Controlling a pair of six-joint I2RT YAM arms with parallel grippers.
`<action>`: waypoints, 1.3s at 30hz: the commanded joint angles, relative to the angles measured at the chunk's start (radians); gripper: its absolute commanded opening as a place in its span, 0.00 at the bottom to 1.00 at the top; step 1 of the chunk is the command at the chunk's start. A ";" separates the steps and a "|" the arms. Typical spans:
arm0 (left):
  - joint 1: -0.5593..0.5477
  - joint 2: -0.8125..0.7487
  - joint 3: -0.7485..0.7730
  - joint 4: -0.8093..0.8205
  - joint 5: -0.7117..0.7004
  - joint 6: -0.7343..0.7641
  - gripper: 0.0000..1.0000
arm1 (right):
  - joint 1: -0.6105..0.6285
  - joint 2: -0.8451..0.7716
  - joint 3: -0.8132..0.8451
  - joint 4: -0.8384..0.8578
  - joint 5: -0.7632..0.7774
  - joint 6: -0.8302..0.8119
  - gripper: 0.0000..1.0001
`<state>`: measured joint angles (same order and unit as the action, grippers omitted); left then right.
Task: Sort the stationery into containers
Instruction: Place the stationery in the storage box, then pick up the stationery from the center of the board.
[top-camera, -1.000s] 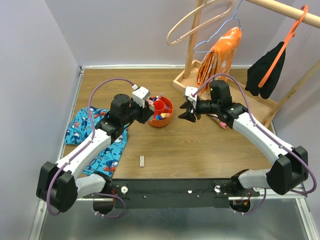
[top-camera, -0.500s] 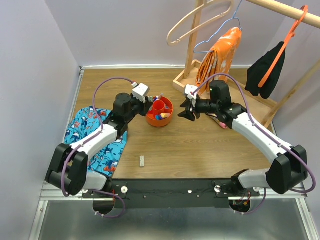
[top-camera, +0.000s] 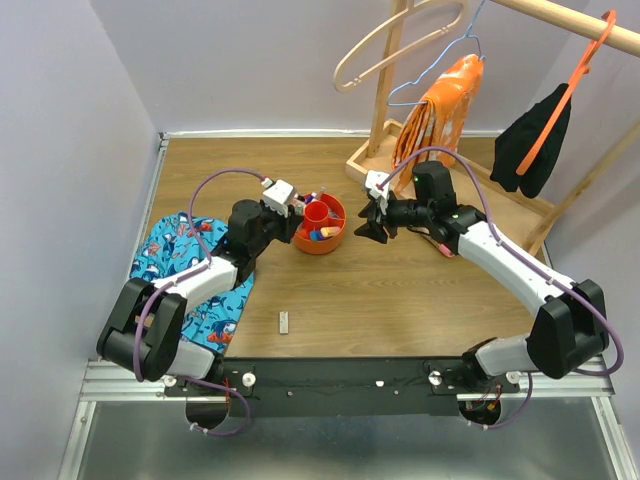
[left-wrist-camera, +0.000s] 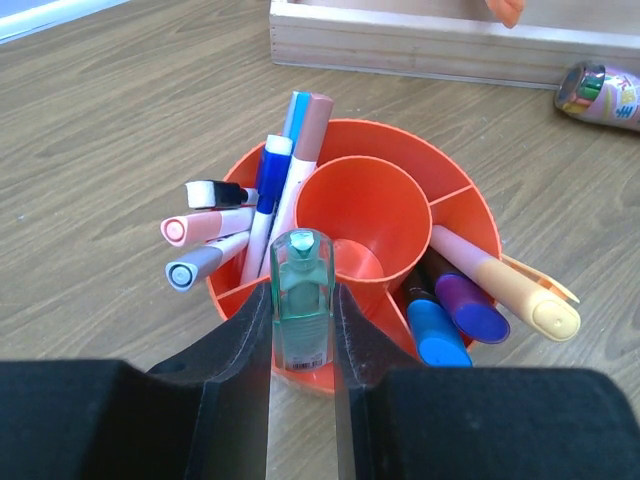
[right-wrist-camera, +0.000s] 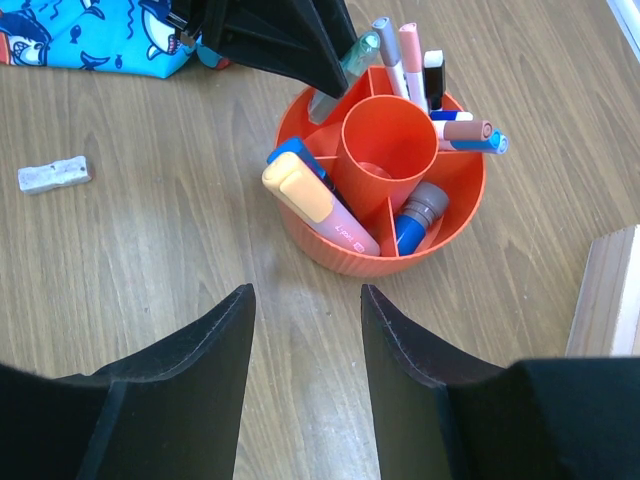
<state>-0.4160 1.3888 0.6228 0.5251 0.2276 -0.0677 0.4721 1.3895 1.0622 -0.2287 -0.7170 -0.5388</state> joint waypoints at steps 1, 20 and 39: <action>0.002 -0.031 -0.008 0.035 -0.024 0.012 0.40 | 0.005 -0.004 -0.008 0.005 0.017 0.003 0.54; 0.003 -0.293 0.393 -1.332 -0.084 -0.190 0.75 | 0.005 -0.011 0.071 -0.012 0.143 0.307 0.54; -0.075 -0.198 0.023 -1.182 0.039 -0.477 0.64 | 0.005 -0.020 0.156 -0.143 0.185 0.356 0.55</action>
<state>-0.4488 1.1873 0.6704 -0.7162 0.2310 -0.4953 0.4721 1.3838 1.2064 -0.3725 -0.5156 -0.2359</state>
